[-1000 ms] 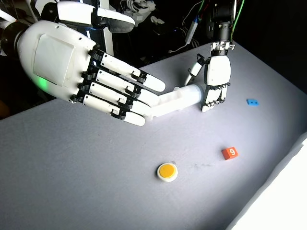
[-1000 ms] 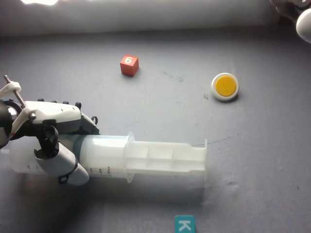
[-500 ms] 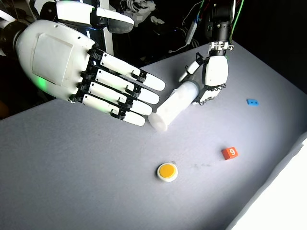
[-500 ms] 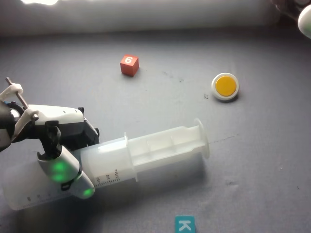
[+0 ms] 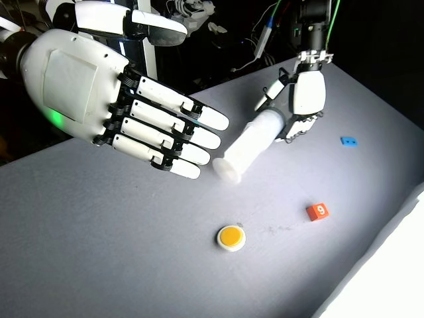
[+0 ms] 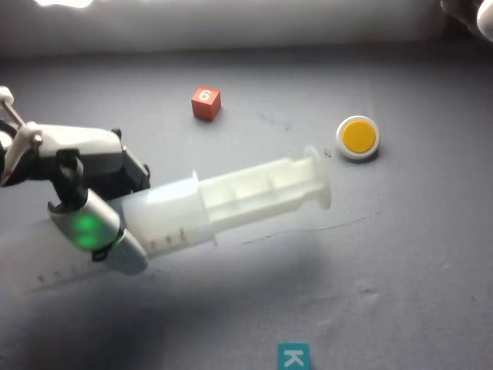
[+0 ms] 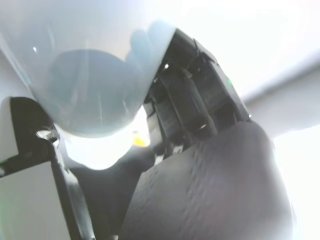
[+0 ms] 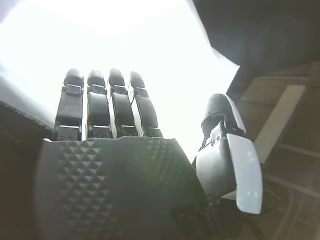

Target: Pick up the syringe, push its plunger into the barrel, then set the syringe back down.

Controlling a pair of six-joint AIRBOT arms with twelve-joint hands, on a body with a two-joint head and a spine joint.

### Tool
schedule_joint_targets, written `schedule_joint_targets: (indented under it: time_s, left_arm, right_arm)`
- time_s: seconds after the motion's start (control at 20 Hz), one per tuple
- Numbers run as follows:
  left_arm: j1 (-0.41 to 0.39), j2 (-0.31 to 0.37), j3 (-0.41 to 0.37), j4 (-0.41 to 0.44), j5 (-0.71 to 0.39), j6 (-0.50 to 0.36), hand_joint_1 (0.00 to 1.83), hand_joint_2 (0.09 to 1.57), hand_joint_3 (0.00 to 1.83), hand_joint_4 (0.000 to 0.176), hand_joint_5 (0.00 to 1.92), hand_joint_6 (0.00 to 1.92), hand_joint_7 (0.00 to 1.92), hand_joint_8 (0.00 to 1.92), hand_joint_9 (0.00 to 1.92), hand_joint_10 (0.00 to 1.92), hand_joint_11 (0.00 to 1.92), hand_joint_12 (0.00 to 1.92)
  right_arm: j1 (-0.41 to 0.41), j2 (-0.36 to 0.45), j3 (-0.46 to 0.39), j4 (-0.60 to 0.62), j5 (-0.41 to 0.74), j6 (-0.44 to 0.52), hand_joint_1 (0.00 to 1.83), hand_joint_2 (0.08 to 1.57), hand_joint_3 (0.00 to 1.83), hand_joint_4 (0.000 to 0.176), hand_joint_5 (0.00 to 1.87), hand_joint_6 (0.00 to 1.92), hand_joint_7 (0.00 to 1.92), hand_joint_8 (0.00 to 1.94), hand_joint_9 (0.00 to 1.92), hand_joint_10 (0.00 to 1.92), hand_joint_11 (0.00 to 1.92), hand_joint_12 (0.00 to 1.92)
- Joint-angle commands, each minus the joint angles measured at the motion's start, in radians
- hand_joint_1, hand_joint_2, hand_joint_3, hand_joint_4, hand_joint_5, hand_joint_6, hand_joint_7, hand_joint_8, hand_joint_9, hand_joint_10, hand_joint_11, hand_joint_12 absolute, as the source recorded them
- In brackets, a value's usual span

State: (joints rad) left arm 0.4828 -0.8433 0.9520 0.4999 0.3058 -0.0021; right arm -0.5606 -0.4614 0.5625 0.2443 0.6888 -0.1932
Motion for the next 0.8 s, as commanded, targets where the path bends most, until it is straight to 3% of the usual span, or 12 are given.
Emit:
schedule_joint_targets:
  time_s: [0.0, 0.15, 0.25, 0.45, 0.75]
  left_arm:
    - [-0.028, 0.01, 0.006, -0.007, -0.077, -0.009, 1.37, 1.14, 0.0, 0.0, 0.83, 1.22, 1.01, 0.84, 0.86, 1.33, 0.65, 1.57]
    - [-0.096, 0.02, 0.009, -0.051, -0.121, -0.009, 1.36, 1.15, 0.0, 0.0, 0.79, 1.27, 0.99, 0.91, 0.83, 1.35, 0.64, 1.57]
    - [-0.124, 0.026, 0.009, -0.072, -0.135, -0.009, 1.36, 1.15, 0.0, 0.0, 0.8, 1.26, 1.0, 0.86, 0.84, 1.35, 0.64, 1.55]
    - [-0.19, 0.038, 0.008, -0.098, -0.168, -0.01, 1.37, 1.14, 0.0, 0.0, 0.84, 1.2, 1.01, 0.87, 0.85, 1.35, 0.64, 1.53]
    - [-0.251, 0.058, -0.005, -0.122, -0.169, -0.01, 1.36, 1.16, 0.0, 0.0, 0.85, 1.19, 0.96, 0.97, 0.76, 1.42, 0.56, 1.56]
  right_arm:
    - [0.007, 0.001, -0.002, 0.013, 0.129, 0.01, 0.0, 1.21, 0.0, 0.0, 0.12, 0.0, 0.1, 0.0, 0.04, 0.0, 0.0, 0.02]
    - [0.008, -0.028, -0.001, 0.087, 0.208, 0.01, 0.0, 1.2, 0.0, 0.0, 0.06, 0.0, 0.05, 0.0, 0.01, 0.0, 0.0, 0.0]
    - [0.005, -0.052, -0.001, 0.109, 0.268, 0.016, 0.0, 1.18, 0.0, 0.0, 0.05, 0.0, 0.02, 0.0, 0.0, 0.0, 0.0, 0.0]
    - [-0.004, -0.117, -0.001, 0.215, 0.389, 0.138, 0.0, 1.15, 0.0, 0.0, 0.0, 0.0, 0.0, 0.0, 0.0, 0.0, 0.0, 0.0]
    - [0.007, -0.204, 0.013, 0.23, 0.363, 0.133, 0.0, 1.11, 0.0, 0.0, 0.0, 0.0, 0.0, 0.0, 0.0, 0.0, 0.0, 0.0]
